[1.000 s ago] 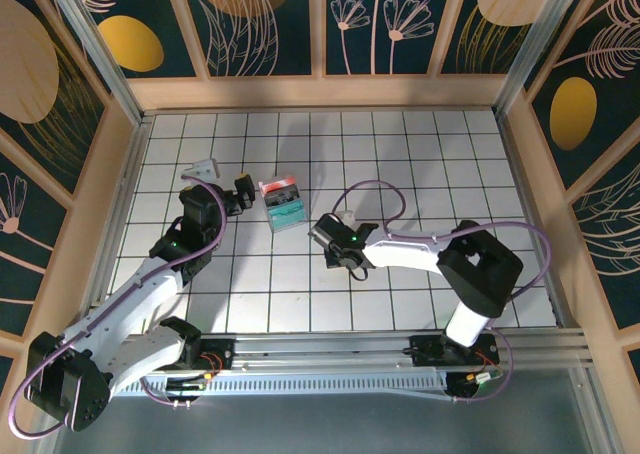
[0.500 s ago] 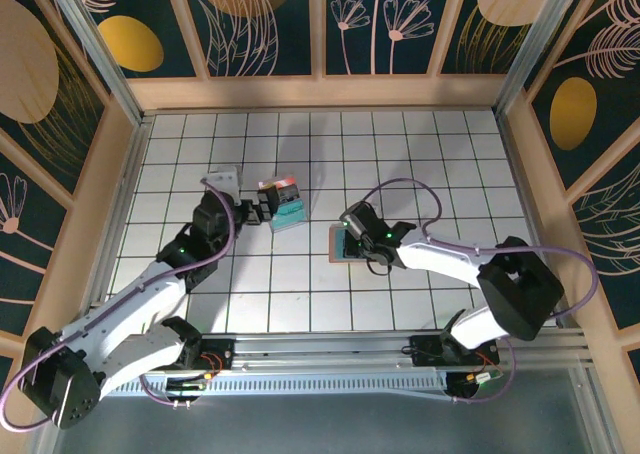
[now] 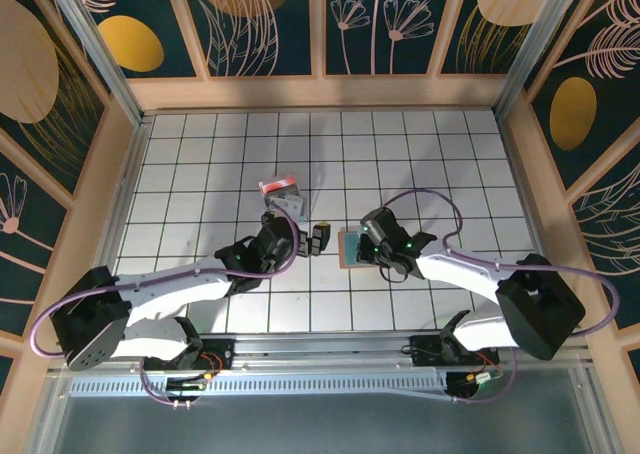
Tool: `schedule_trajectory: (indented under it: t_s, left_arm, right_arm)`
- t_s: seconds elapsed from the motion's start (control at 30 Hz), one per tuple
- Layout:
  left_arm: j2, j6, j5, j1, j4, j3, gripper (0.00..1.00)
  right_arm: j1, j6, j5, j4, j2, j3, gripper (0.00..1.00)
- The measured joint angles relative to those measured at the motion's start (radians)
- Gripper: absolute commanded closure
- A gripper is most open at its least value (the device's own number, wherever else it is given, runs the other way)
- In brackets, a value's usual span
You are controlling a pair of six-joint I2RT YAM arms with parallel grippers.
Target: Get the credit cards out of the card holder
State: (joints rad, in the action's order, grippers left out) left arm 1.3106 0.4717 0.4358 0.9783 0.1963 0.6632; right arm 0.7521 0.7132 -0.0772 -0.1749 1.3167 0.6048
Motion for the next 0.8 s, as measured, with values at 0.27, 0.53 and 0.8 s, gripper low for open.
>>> schedule_trajectory:
  t_s: [0.27, 0.53, 0.8]
  left_arm:
    - [0.077, 0.071, 0.044, 0.035, 0.041, 0.005, 0.01]
    - [0.105, 0.120, 0.074, 0.035, 0.055, 0.019, 0.01]
    - [0.139, 0.140, 0.082, 0.035, 0.054, 0.041, 0.01]
  right_arm:
    - [-0.014, 0.003, -0.006, 0.003, -0.045, -0.038, 0.81]
    - [-0.018, 0.008, -0.046, -0.016, -0.075, -0.065, 0.70]
    - [-0.061, 0.010, -0.061, -0.023, -0.152, -0.102, 0.69]
